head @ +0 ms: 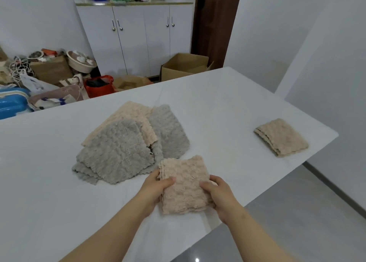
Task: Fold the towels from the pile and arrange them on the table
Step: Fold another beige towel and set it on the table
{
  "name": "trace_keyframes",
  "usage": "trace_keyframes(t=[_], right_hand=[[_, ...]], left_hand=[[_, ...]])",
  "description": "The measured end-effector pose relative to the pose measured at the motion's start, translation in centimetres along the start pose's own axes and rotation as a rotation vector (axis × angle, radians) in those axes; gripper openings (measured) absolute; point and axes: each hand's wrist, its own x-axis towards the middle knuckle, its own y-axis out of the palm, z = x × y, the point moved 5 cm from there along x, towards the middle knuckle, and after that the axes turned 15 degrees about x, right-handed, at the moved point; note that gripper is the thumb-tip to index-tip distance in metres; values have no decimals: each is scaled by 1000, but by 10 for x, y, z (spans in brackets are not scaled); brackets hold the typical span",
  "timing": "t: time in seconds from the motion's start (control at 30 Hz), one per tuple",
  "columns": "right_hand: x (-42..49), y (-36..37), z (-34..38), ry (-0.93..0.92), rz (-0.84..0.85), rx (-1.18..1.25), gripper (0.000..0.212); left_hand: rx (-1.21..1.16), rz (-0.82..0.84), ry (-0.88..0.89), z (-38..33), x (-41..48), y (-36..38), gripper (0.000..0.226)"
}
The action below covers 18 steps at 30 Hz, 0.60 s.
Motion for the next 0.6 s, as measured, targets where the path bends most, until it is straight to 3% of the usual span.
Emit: trace_keyframes(t=[0.2, 0.37, 0.6], right_hand=[[34, -23, 23, 52, 127, -95, 30], [49, -29, 34, 124, 273, -193, 31], [53, -36, 30, 159, 378, -306, 30]], left_hand=[[-86, -228, -9, 6, 7, 26, 33], [-79, -434, -24, 9, -7, 40, 42], [-75, -595, -28, 23, -23, 50, 44]])
